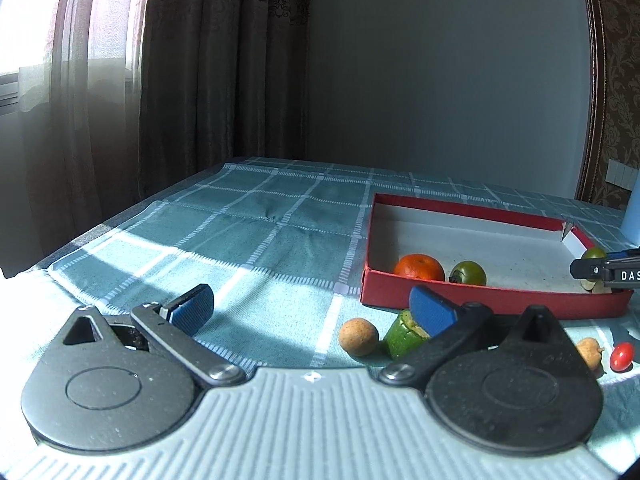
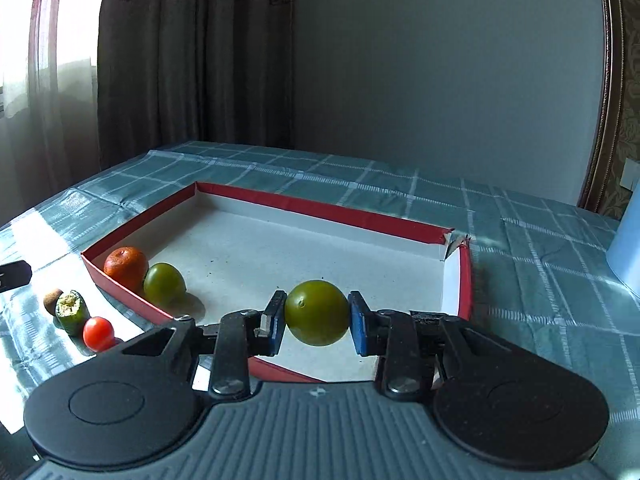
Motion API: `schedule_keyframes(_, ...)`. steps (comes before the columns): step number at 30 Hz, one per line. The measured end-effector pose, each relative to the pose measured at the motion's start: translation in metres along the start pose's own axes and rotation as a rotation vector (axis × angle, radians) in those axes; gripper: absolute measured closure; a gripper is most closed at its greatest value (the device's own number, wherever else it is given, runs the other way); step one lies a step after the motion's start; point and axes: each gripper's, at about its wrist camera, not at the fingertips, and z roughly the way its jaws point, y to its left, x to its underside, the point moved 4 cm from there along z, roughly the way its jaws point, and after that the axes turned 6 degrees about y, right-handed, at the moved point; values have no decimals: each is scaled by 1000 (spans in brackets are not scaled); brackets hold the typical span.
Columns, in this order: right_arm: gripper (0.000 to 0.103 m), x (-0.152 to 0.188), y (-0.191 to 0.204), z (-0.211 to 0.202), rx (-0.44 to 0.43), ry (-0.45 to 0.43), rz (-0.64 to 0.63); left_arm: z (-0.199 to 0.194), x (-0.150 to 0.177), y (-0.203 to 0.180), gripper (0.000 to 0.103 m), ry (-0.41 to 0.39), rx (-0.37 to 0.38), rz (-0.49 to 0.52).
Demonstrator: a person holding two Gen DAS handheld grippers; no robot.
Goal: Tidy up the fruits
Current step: 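Lower the tomato into the red box and open the right gripper, then move the left gripper to the green cucumber chunk and close it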
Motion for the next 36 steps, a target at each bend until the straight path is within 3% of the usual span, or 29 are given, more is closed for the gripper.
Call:
schedule_keyframes(7,71,12,-4,18,60,23,-25,2,9,-25,0,34,25,154)
schedule_keyframes(12,70,13,-5,22,76,26,-24,6,11,-31,0,54,19,194)
schedule_keyframes(21,42,13,-4,14,29,6,4,10,12,-31,0,80,21,196)
schedule_keyframes(26,36,18,-2,-3,35,-25,2,10,12,-31,0,85,19,195)
schedule_keyframes(29,27,22,-7,-23,46,-70,26,10,12,-31,0,84,18,195)
schedule_keyframes(36,24,44,-34,-62,48,-134,123,10,12,-30,0,82,18,192)
